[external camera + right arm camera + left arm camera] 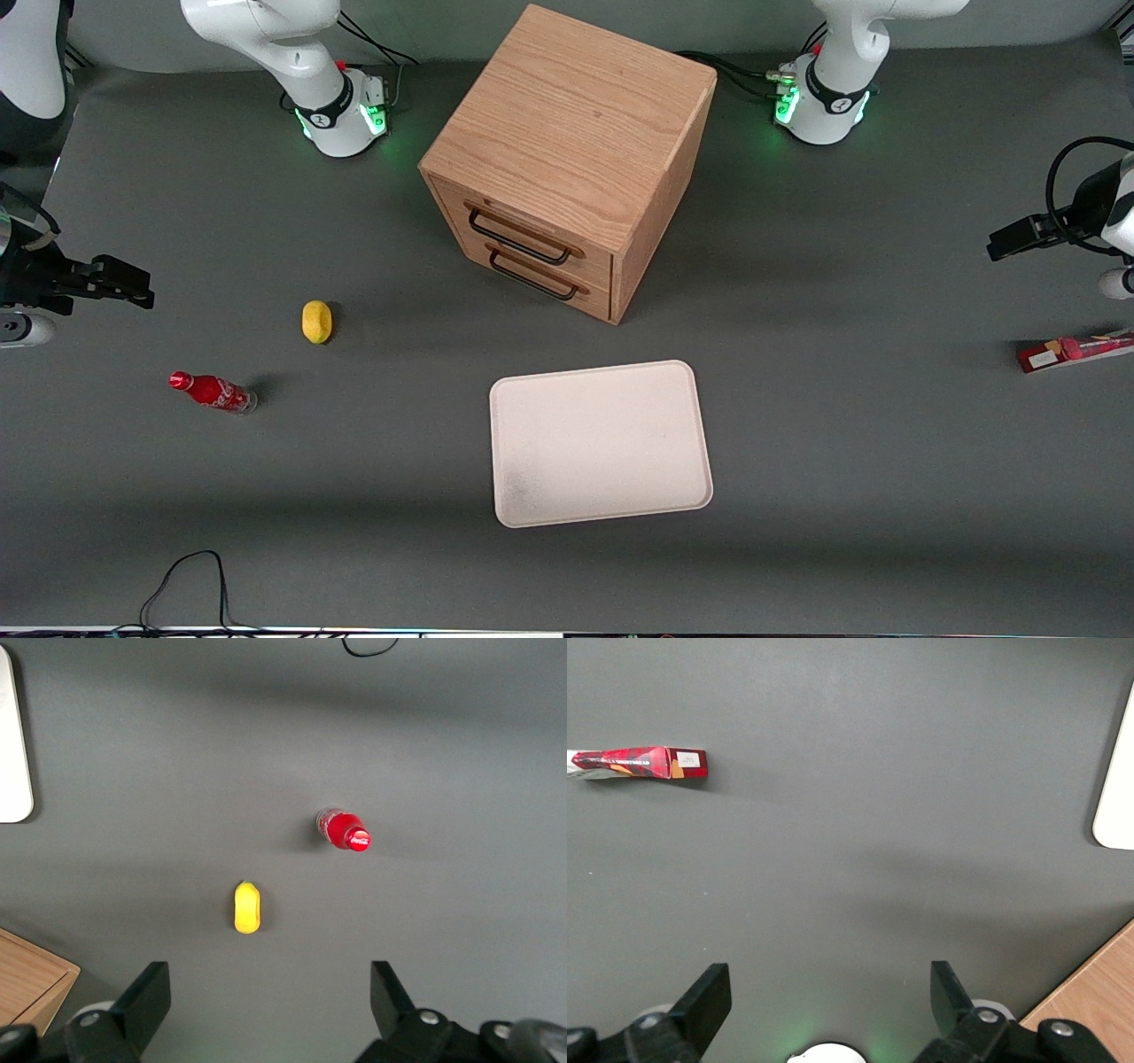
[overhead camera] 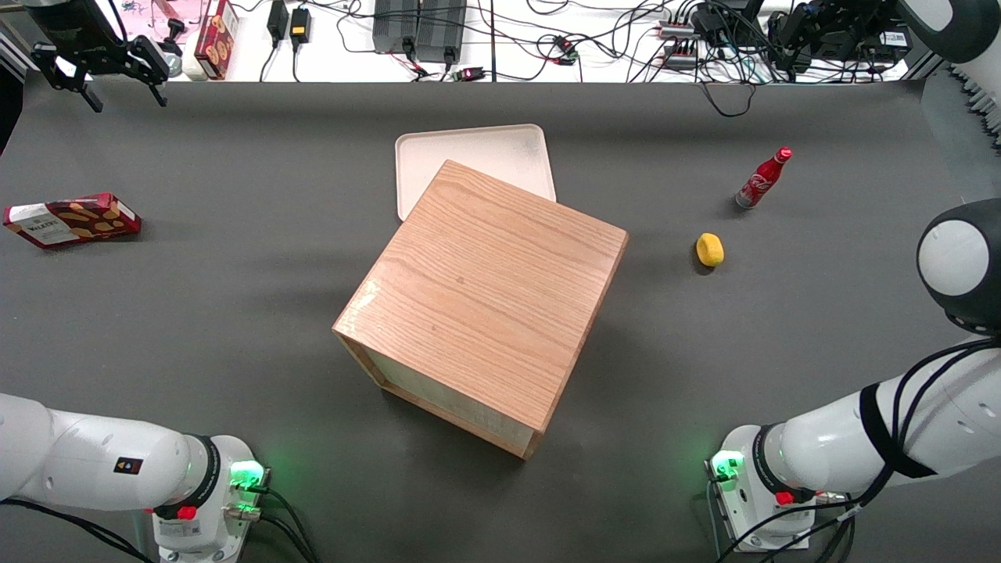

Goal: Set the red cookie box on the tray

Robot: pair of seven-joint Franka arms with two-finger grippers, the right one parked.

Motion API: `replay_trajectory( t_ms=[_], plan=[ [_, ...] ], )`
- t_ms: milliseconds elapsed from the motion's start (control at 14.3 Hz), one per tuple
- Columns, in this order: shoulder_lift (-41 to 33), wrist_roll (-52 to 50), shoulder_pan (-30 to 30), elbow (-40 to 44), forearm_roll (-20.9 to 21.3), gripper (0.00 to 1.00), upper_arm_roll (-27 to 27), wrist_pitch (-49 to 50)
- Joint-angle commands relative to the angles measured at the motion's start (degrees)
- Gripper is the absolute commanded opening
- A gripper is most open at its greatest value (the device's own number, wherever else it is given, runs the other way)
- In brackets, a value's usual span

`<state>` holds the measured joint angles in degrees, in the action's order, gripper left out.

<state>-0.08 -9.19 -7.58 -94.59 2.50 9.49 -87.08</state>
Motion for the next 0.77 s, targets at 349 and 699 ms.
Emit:
replay_trajectory(
  t_ms=[349, 699],
  plan=[
    [0.26, 0.05, -1.39, 3.10, -1.35, 1.00, 1.06, 4.47],
    [0.44, -0.39, -1.39, 3.28, -1.62, 1.00, 1.06, 3.94]
  ],
)
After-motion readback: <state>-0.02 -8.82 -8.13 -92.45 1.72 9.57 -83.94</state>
